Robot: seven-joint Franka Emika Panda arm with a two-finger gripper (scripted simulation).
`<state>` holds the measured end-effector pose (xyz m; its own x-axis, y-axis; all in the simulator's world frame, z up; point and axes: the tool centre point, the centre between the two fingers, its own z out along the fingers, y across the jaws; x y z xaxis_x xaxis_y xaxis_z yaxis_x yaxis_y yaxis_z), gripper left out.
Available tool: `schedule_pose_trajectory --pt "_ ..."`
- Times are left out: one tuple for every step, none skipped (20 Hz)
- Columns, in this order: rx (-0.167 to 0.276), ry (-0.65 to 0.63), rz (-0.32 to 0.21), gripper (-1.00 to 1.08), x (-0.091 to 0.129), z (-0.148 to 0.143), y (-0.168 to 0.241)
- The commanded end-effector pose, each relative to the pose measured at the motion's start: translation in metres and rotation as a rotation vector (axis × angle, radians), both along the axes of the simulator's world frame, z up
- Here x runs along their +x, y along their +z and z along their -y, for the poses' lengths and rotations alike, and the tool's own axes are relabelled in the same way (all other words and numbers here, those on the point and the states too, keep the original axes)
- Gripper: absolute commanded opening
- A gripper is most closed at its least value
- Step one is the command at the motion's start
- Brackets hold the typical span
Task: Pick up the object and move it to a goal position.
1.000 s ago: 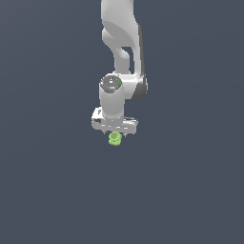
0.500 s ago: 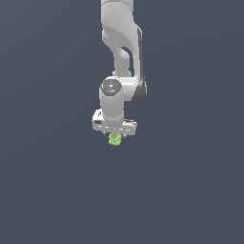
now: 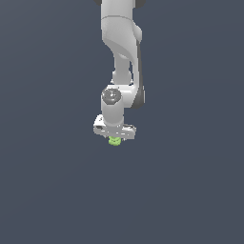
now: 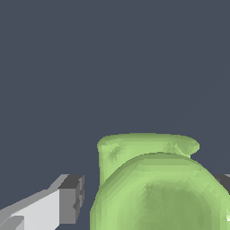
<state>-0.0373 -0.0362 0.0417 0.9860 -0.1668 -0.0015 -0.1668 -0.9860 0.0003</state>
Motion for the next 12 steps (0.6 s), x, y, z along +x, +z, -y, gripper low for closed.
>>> schedule_pose_trajectory --pt "0.000 0.000 0.002 1.00 0.0008 0.0002 -0.0022" --pt "0.000 0.000 0.002 -1.00 0.0008 0.0002 -0.0022" --pt "0.000 0.000 0.002 -1.00 0.0008 0.0002 -0.0022" --pt "0.000 0.000 0.002 -1.00 0.0008 0.0002 -0.0022" --pt "0.000 0.000 0.002 -1.00 0.0008 0.0002 -0.0022" --pt "0.000 0.000 0.002 -1.00 0.0008 0.0002 -0.0022" --pt "0.000 0.000 0.002 -1.00 0.0008 0.0002 -0.0022" --pt "0.000 0.000 0.002 -1.00 0.0008 0.0002 -0.0022" --pt "0.000 0.000 0.002 -1.00 0.0008 0.0002 -0.0022" --pt "0.000 0.000 0.002 -1.00 0.0008 0.0002 -0.0022" --pt "0.000 0.000 0.002 -1.00 0.0008 0.0002 -0.0022" --pt "0.000 0.000 0.002 -1.00 0.0008 0.0001 -0.0017"
